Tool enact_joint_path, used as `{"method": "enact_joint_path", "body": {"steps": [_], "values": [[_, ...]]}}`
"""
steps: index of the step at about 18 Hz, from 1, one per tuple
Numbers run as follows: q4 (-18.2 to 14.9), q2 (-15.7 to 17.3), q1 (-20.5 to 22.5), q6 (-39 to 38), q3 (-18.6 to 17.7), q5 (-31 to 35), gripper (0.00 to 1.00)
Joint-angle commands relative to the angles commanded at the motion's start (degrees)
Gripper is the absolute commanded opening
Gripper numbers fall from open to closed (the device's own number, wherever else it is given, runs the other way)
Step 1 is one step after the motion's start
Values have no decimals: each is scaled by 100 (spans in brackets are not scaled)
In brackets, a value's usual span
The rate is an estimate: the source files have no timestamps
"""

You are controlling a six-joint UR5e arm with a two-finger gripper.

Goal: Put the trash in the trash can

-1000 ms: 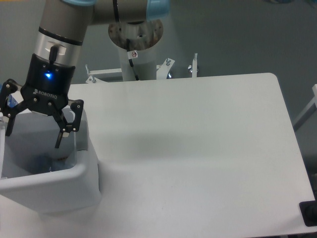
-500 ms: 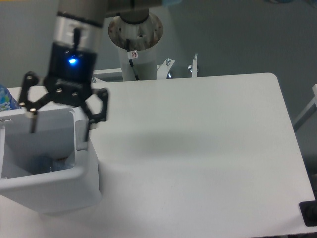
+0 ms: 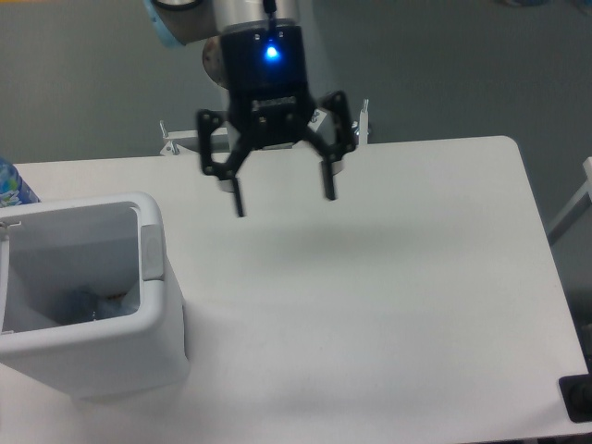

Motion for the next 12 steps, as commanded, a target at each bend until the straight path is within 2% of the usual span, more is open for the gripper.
{"method": "enact_joint_path", "body": {"steps": [2,6,8,12], "values": [[-378,18,26,755,9,247,100],[-1362,254,315,2539,-9,486,100],[-1531,343,448,2981,-9,486,100],[-1540,378,580,3009,9,424,100]]}}
